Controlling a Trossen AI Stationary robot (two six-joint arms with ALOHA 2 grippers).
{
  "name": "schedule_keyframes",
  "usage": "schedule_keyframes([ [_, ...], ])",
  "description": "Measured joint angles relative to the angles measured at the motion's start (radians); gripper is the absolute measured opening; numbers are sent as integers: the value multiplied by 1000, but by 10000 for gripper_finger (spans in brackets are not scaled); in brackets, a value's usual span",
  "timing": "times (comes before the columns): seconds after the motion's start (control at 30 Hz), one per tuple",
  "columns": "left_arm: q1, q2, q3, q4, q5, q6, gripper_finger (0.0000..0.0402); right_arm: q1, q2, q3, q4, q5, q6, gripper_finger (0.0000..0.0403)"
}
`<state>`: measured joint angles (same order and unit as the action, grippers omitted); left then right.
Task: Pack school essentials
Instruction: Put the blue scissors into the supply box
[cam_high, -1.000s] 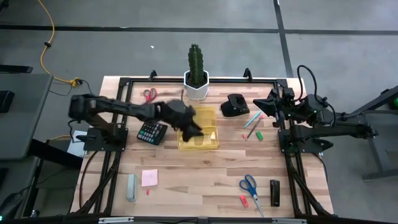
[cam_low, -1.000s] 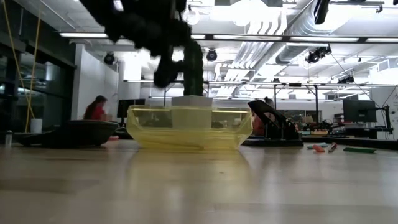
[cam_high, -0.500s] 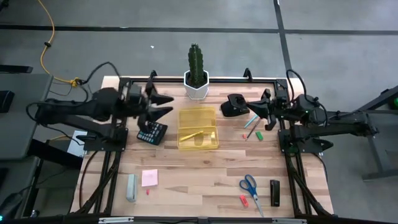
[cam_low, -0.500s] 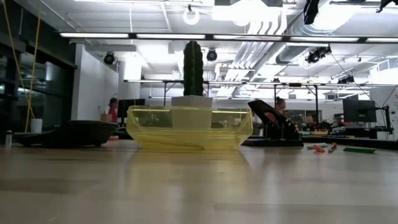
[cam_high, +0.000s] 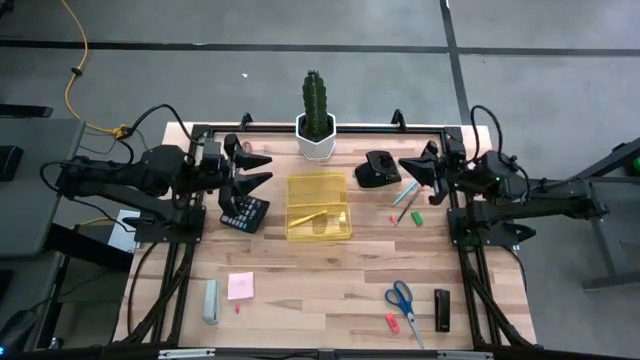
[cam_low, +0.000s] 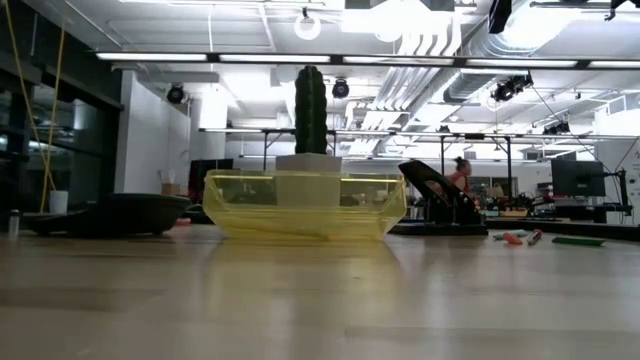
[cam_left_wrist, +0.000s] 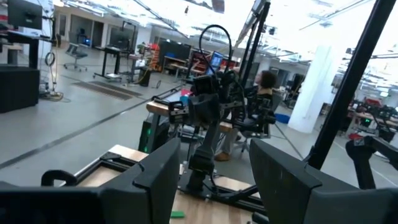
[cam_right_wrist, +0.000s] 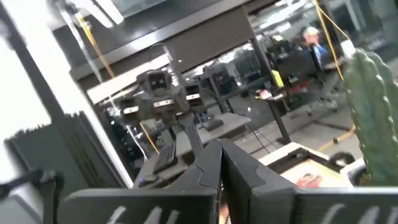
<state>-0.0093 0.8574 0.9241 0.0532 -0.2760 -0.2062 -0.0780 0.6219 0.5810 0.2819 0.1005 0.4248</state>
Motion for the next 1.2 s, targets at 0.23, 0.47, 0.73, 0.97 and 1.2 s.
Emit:
schedule_keyframes([
  [0.23,1,0,0,-6,-1,1,181,28,111,184,-289,21,-66,86],
  [0.47,0,0,-3,-196,-73,17,96,63,226,396,-643,-37,-75,186],
  [0.73,0,-8,-132,-87,-75,1,7,176,326,461,-999,-193,374,212],
  [0.97,16,-4,-164,-42,-75,0,1,449,455,369,-1055,-244,828,200],
  [1.2,39,-3,-164,-48,-70,11,1,672,667,368,-1003,-317,1151,177],
])
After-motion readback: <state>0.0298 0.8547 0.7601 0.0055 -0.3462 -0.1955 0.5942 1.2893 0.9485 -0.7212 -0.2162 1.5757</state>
